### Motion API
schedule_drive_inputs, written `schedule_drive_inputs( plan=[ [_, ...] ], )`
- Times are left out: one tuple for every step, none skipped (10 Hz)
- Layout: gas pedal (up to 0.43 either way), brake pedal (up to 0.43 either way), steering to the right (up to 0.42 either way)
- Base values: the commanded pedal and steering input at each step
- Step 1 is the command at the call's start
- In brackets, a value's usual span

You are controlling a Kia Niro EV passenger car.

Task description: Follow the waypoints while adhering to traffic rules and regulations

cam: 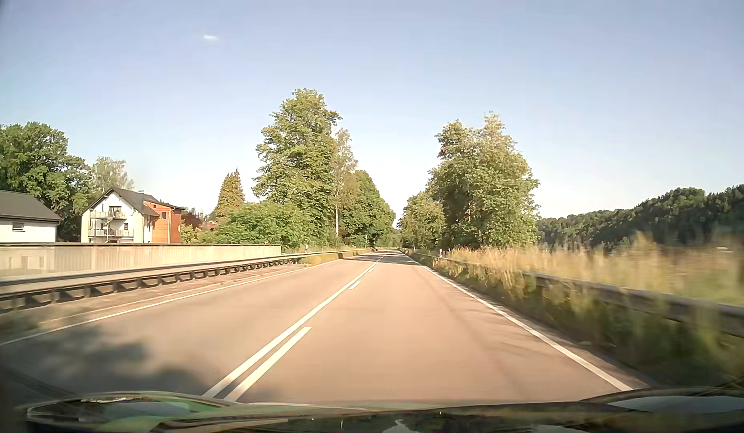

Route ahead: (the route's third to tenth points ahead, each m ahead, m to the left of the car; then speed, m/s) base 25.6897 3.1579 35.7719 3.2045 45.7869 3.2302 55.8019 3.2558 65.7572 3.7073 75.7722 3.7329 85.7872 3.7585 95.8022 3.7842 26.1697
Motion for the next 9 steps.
schedule_drive_inputs(
  plan=[
    [0.319,0.0,-0.006],
    [0.319,0.0,-0.004],
    [0.319,0.0,-0.002],
    [0.311,0.0,-0.002],
    [0.299,0.0,-0.002],
    [0.299,0.0,-0.002],
    [0.299,0.0,-0.002],
    [0.299,0.0,-0.002],
    [0.299,0.0,-0.003]
  ],
)
